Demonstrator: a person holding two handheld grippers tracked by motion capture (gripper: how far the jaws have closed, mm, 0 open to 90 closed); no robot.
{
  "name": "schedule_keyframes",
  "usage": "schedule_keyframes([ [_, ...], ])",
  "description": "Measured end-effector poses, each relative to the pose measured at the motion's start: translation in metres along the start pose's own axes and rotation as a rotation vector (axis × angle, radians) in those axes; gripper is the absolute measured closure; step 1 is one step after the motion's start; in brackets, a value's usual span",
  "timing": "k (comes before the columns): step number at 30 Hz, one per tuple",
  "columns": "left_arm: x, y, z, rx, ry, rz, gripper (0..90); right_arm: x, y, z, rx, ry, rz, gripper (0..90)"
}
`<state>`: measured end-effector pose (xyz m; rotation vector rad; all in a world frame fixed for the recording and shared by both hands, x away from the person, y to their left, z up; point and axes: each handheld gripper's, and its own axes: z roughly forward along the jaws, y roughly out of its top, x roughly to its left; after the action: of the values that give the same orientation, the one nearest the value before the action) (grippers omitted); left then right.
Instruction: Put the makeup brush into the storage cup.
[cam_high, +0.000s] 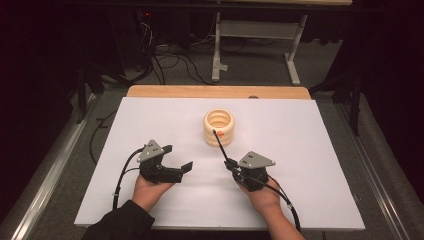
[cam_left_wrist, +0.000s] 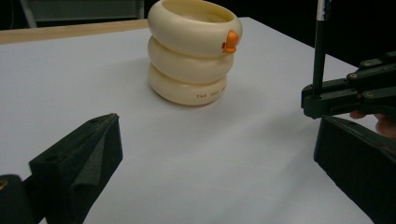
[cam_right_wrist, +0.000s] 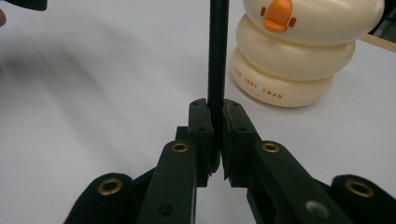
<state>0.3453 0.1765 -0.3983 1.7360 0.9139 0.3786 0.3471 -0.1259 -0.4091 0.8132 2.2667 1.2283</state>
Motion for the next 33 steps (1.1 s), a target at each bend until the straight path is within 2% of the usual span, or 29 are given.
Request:
schedule_keyframes([
  [6, -0.007, 0.01, 0.006, -0.005, -0.023, 0.014, 1.6, -0.002, -0.001, -0.002, -0.003, -0.006, 0.008, 85.7],
  [16, -0.014, 0.022, 0.033, -0.03, -0.061, 0.028, 2.0, -0.005, -0.002, -0.002, -0.008, -0.012, 0.022, 85.7],
  [26, -0.022, 0.013, 0.04, -0.032, -0.112, 0.051, 2.3, -0.006, -0.004, -0.004, -0.001, -0.012, 0.024, 85.7],
  [33, -0.023, 0.009, 0.041, -0.027, -0.126, 0.047, 2.4, -0.004, -0.004, -0.002, -0.007, -0.005, 0.025, 85.7],
])
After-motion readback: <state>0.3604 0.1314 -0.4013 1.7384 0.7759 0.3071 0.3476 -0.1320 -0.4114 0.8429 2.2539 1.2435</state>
